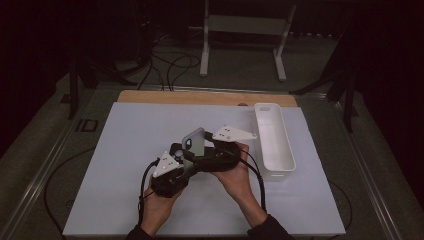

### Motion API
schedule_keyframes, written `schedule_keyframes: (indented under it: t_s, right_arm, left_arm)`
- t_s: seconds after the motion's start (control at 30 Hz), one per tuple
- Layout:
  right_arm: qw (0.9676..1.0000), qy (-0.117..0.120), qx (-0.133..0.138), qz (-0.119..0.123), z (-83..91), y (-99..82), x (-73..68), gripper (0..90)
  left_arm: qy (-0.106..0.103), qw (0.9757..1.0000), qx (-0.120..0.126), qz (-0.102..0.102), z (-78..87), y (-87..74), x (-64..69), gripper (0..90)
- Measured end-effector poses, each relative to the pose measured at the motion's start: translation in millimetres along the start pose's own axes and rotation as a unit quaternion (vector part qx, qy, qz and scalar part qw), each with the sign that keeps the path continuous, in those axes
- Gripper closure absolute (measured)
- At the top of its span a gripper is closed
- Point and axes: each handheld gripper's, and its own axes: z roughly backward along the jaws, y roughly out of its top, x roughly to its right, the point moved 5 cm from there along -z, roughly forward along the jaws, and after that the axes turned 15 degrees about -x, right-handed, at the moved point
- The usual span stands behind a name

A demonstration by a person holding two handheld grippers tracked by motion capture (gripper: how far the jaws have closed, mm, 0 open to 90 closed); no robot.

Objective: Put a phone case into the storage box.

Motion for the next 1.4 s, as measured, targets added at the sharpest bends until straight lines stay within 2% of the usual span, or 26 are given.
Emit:
schedule_keyframes:
  t_s: [0.1, 0.2, 0.3, 0.4, 0.73, 0.83, 0.87, 0.9, 0.93, 1.07, 1.13, 1.17, 1.3, 1.4]
  right_arm:
    - [0.9999, -0.01, 0.009, -0.003, 3.4, 3.9, -0.1, 9.4]
    - [0.9999, -0.012, 0.007, -0.003, 3.9, 5.6, 0.0, 9.3]
    - [0.9997, -0.026, 0.002, -0.004, -0.1, 6.9, 0.3, 9.6]
    - [0.9992, -0.039, 0.001, -0.005, -2.8, 6.4, 1.5, 14.6]
    - [0.9993, -0.036, 0.002, -0.008, -3.5, 5.2, 1.2, 16.3]
    - [0.9992, -0.038, 0.006, -0.006, -2.0, 6.5, 1.1, 16.4]
    - [0.9992, -0.038, 0.006, -0.006, -1.3, 6.9, 1.5, 16.4]
    - [0.9992, -0.039, 0.008, -0.007, -0.5, 7.3, 2.0, 16.4]
    - [0.9991, -0.042, 0.009, -0.007, 0.6, 8.1, 3.1, 16.4]
    - [0.9989, -0.043, 0.01, -0.012, 4.8, 10.1, 8.4, 16.4]
    - [0.9987, -0.047, 0.012, -0.016, 7.6, 11.3, 12.4, 16.4]
    - [0.9986, -0.048, 0.014, -0.017, 9.1, 12.0, 14.6, 16.4]
    - [0.9979, -0.055, 0.02, -0.026, 15.9, 15.0, 23.3, 16.5]
    - [0.9974, -0.065, 0.019, -0.027, 20.0, 17.3, 30.1, 16.6]
  left_arm:
    - [0.007, 1.0, -0.003, 0.002, -1.4, -0.6, 0.1, 85.8]
    - [0.011, 0.9999, -0.003, 0.0, -1.9, -0.7, 1.1, 85.8]
    - [0.015, 0.9999, -0.004, -0.004, -3.1, -0.7, 3.9, 85.8]
    - [0.021, 0.9997, -0.008, -0.004, -3.9, -1.1, 5.3, 85.7]
    - [0.02, 0.9996, -0.012, -0.014, -5.8, -1.4, 6.7, 82.3]
    - [0.017, 0.9997, -0.01, -0.017, -6.2, -1.1, 6.7, 60.1]
    - [0.024, 0.9995, -0.009, -0.016, -6.0, -1.1, 5.8, 51.8]
    - [0.045, 0.9988, -0.007, -0.017, -4.8, -1.3, 4.4, 43.7]
    - [0.045, 0.9988, -0.007, -0.017, -4.8, -1.3, 4.4, 36.5]
    - [0.071, 0.9974, 0.011, -0.01, 4.9, -1.5, -3.1, 16.3]
    - [0.073, 0.9971, 0.016, -0.01, 7.6, -2.1, -5.0, 12.5]
    - [0.086, 0.9961, 0.017, -0.009, 13.2, -4.3, -10.1, 9.0]
    - [0.097, 0.9949, 0.023, -0.012, 25.7, -11.2, -20.7, 1.2]
    - [0.106, 0.9937, 0.038, -0.009, 37.8, -17.0, -30.4, 0.0]
